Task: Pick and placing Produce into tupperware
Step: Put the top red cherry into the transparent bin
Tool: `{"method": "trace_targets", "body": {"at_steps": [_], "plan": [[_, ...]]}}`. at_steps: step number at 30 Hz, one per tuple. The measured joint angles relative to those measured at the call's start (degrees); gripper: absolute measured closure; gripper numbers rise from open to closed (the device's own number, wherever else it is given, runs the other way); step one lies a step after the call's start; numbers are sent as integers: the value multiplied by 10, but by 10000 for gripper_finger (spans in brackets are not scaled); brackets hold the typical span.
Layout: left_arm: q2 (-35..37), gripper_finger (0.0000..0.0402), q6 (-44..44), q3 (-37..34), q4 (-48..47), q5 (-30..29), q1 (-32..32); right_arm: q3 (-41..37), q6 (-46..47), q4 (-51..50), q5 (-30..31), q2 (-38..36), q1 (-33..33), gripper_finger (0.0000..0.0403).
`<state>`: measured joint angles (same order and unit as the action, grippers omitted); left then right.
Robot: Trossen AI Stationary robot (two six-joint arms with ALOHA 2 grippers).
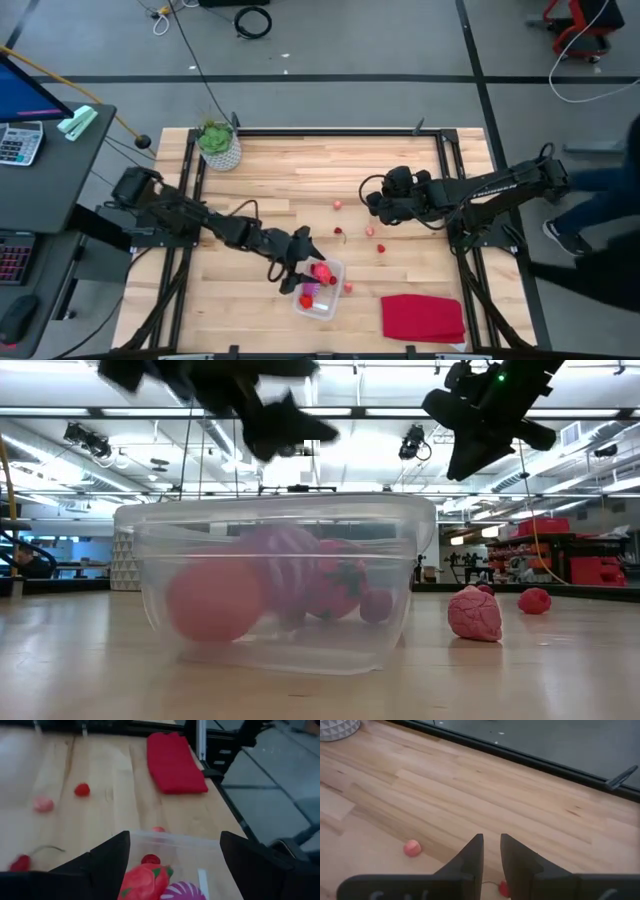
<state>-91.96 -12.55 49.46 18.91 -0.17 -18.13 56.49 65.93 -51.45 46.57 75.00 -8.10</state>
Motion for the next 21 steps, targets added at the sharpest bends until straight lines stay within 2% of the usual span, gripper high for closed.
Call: {"method": "trace_targets", "body": {"at_steps": [3,7,11,13,17,21], "plan": [[56,88,27,28,-106,1,12,0,-1,5,-20,0,-5,330],[130,88,57,67,-292,-2,38,0,-10,18,-54,0,-20,330],[192,88,61,102,-415,-13,72,-14,-74,103,-68,0,-46,329],[217,88,75,107,-443,-31,90,-29,-130,178,-76,0,-54,326],[260,88,103,108,-472,-67,129,-60,-222,327,-133,0,-49,306],[282,88,109,108,-506,-77,165,-85,-263,393,-138,0,-45,274]]}}
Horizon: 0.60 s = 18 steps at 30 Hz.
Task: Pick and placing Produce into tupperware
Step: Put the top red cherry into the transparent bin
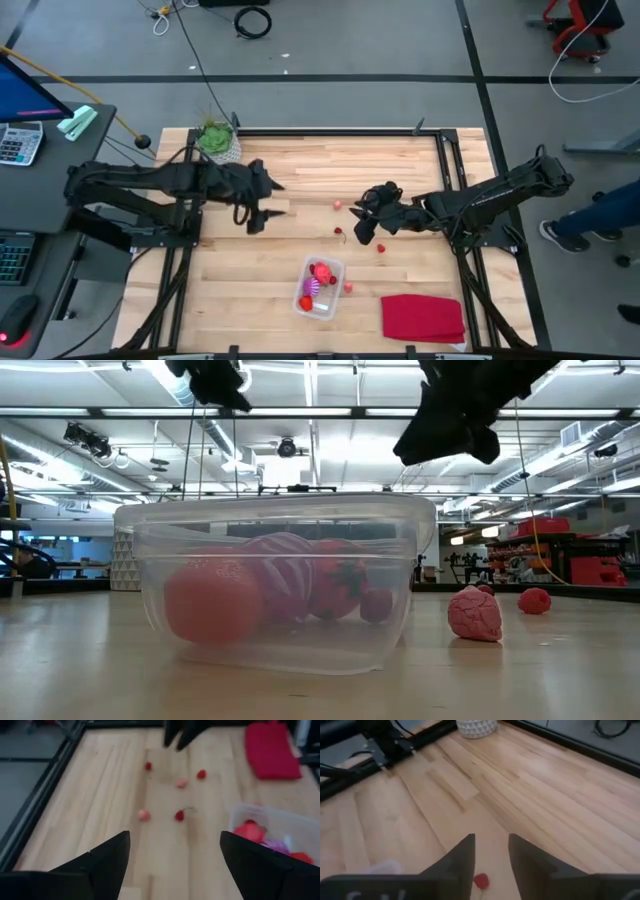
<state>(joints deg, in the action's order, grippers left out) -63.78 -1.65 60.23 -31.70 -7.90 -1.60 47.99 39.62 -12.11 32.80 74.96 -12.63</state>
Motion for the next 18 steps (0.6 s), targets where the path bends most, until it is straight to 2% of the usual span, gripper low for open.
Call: {"method": "trace_targets", "body": {"at_steps": [5,11,18], "plan": [[4,88,4,-1,-18,0,38,-34,18,-4,30,0,13,237],[-3,88,52,-1,-17,0,69,-66,-88,-12,56,0,71,215],[-4,88,54,-1,-15,0,92,-72,64,-59,15,0,130,220]]}}
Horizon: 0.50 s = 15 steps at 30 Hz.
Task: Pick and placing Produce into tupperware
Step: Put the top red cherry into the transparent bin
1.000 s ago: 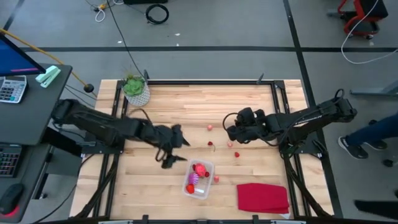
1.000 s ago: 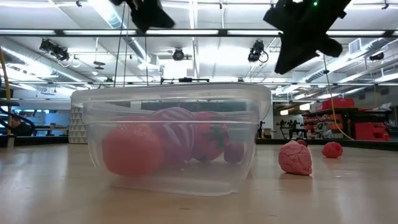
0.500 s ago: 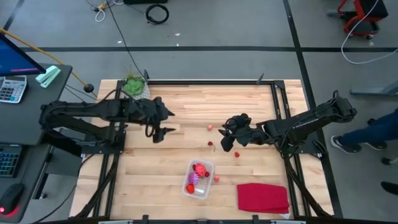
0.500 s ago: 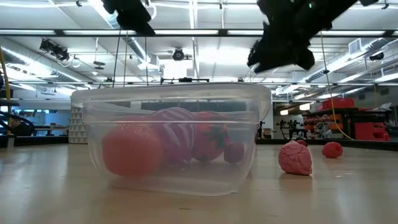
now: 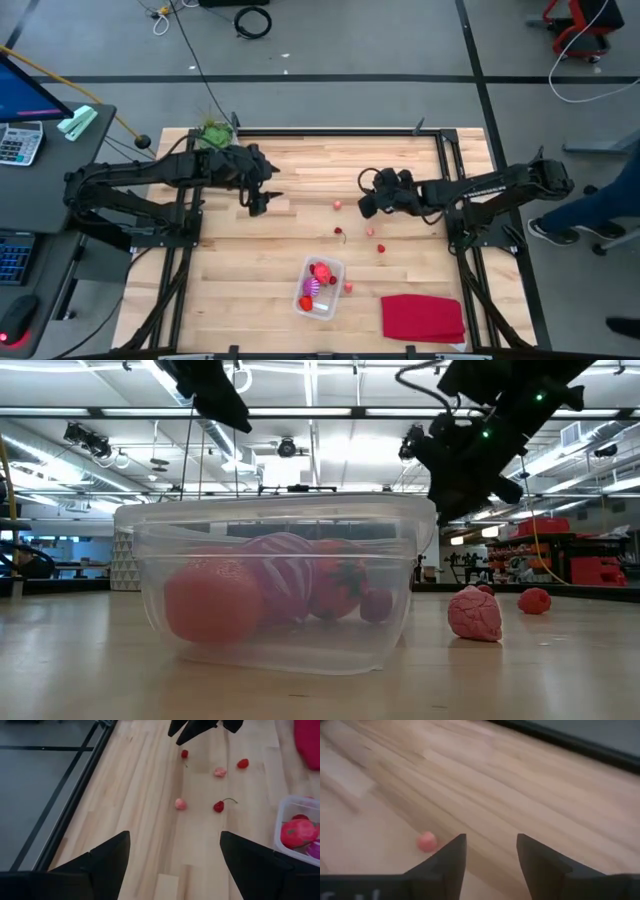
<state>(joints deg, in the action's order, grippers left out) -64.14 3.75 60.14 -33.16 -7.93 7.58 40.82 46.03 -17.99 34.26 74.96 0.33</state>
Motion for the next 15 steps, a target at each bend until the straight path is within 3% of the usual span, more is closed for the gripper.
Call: {"method": "trace_targets", "body": {"at_steps": [7,15], "plan": [[0,88,6,0,0,0,17,0,124,-67,-1,0,-7,237],[0,88,20,0,-1,0,24,0,155,-74,10,0,-27,254]]}}
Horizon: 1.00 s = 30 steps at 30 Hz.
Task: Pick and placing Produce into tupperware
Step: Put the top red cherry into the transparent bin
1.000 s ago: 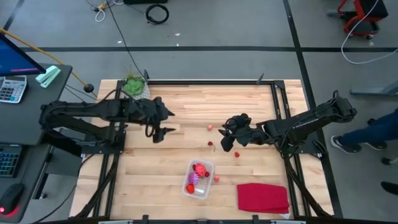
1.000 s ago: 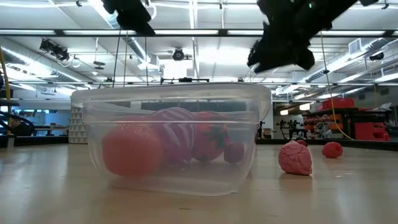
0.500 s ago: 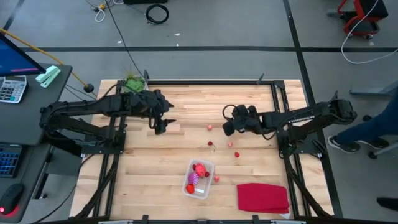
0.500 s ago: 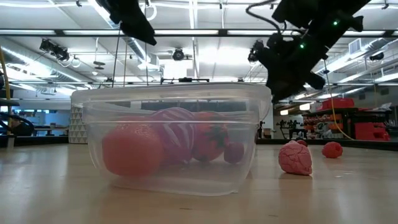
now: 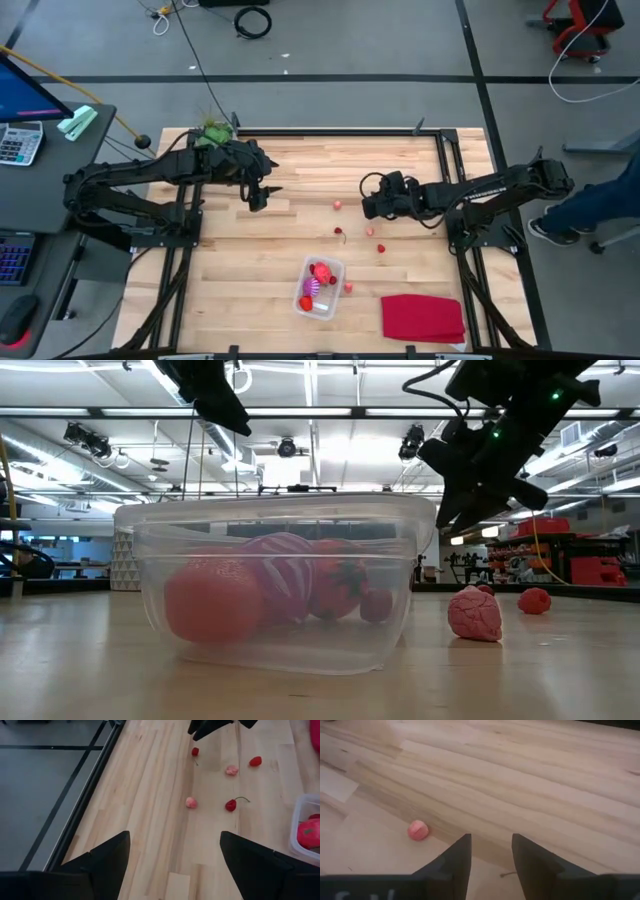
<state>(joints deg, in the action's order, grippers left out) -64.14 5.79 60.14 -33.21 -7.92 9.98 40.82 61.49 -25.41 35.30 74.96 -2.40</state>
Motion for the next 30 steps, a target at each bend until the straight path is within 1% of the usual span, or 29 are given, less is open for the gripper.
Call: {"method": "trace_targets", "body": {"at_steps": [4,10,17,22,25,30], "plan": [[0,88,0,-1,1,0,0,0,0,-5,0,0,-11,252],[-1,88,0,-6,-12,0,0,0,21,-28,2,19,-25,235],[-2,88,-1,-6,-13,0,0,0,69,-50,21,92,-22,230],[-11,88,-1,-7,-13,0,0,0,93,-52,22,147,-13,231],[-18,88,-1,-7,-16,0,0,0,107,-49,24,171,-11,231],[-31,88,0,-7,-16,0,0,0,110,-50,22,191,-11,231]]}}
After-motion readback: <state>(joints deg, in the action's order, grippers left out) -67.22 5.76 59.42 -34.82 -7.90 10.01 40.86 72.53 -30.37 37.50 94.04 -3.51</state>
